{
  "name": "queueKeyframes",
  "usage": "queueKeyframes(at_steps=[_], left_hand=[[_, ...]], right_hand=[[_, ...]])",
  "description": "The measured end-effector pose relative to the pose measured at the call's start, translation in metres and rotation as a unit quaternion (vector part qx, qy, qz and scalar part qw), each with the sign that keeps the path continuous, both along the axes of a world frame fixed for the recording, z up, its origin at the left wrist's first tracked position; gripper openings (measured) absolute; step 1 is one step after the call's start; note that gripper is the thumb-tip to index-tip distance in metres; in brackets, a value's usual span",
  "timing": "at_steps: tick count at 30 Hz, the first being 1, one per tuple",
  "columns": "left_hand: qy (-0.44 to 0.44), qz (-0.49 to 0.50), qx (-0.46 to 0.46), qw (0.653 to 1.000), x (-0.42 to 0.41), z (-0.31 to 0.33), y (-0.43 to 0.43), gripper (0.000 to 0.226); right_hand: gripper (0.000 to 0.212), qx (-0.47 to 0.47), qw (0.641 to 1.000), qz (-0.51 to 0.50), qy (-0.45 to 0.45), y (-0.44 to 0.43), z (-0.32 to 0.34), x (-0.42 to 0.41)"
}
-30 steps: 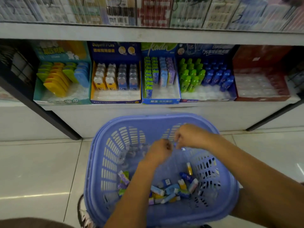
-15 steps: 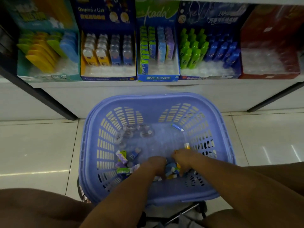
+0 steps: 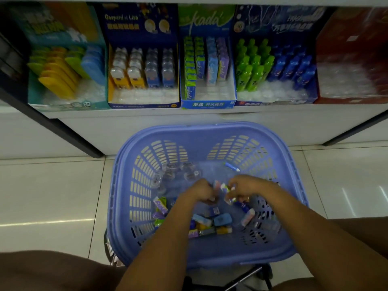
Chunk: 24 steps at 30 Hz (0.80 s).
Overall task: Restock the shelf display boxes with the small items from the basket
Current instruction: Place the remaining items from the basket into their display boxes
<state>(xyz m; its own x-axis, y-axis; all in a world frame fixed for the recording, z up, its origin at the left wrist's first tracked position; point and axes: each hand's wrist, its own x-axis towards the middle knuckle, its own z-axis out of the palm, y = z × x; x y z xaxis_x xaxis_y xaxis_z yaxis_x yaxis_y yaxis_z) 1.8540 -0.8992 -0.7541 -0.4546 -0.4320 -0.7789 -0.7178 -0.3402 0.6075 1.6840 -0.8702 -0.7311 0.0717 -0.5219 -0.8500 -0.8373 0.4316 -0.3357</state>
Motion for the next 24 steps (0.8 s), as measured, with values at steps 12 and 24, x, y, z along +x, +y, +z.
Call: queueKeyframes(at_steps=[12, 24], left_hand=[[0.293, 0.246, 0.041, 0.923, -0.005, 0.105, -0.04, 0.023], [0.345, 0.427, -0.183, 0.815, 0.072, 0.185, -0.077, 0.015]], right_hand=[[0.036, -0.281, 0.93, -0.213, -0.103, -0.024, 0.112, 0.015], [0.018, -0.456, 0.802, -0.271, -0.274, -0.077, 0.184, 0.055]])
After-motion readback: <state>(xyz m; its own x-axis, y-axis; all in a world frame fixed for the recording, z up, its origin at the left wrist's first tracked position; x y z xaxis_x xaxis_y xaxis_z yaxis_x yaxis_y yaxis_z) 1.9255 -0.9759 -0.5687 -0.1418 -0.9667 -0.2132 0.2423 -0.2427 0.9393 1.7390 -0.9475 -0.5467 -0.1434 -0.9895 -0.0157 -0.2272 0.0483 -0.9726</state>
